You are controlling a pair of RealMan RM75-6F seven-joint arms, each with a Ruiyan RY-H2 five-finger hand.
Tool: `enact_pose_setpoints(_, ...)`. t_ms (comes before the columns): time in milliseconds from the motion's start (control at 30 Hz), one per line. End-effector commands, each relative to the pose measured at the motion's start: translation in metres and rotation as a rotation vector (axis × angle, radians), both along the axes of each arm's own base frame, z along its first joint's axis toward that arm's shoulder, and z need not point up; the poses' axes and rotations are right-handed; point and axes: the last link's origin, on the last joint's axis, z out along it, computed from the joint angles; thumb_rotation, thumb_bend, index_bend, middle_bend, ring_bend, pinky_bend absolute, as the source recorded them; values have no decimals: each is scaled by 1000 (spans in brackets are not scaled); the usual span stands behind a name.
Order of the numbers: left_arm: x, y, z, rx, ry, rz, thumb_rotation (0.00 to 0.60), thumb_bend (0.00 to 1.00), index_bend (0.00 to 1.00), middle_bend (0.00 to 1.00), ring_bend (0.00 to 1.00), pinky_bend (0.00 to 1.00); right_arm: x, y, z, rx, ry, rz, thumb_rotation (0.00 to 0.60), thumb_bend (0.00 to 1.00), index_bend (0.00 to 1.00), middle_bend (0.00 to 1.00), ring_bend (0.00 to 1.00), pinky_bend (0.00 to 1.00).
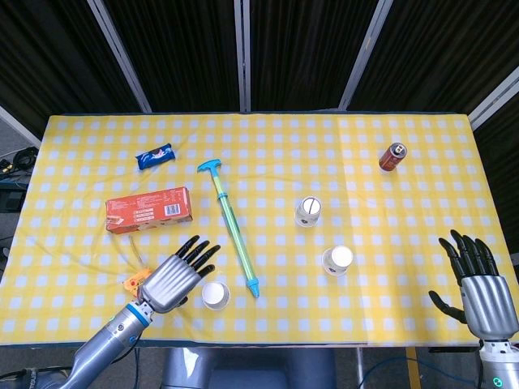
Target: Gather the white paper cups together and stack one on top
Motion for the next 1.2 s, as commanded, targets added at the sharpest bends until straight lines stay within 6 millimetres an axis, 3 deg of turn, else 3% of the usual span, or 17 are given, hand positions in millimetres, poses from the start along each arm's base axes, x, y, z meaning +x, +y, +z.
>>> enact_pose_setpoints(33, 6, 2, -11, -21, 29, -3, 600, 136, 257, 0, 0, 0, 0, 0, 1, -3, -3, -1, 600, 92, 127, 0, 0, 0)
enact_pose_setpoints(333, 15, 2, -29, -49, 64, 4, 600, 138, 218, 0, 0, 0, -1, 0, 4, -9, -15, -4, 600, 92, 127, 0, 0, 0)
enact_pose_setpoints(467, 18, 2, -35, -57, 71, 4, 600, 147, 263, 0, 0, 0, -1, 0, 5, -10, -19, -3, 600, 92, 127, 0, 0, 0)
enact_pose_setpoints(633, 20, 0, -41, -72, 83, 3, 600, 247, 332, 0, 0, 0, -2, 0, 6, -10, -22, -3, 600, 92, 127, 0, 0, 0)
enact_pose_setpoints(1000, 20, -1, -47, -85, 96, 15, 600, 305, 405, 0, 0, 0, -1, 0, 6, -10, -24, -3, 600, 92, 127, 0, 0, 0)
enact_pose_setpoints(1200, 25, 3, -37, -63, 52, 22, 600, 305, 405, 0, 0, 0, -2, 0, 7, -12, -25, -6, 600, 92, 127, 0, 0, 0)
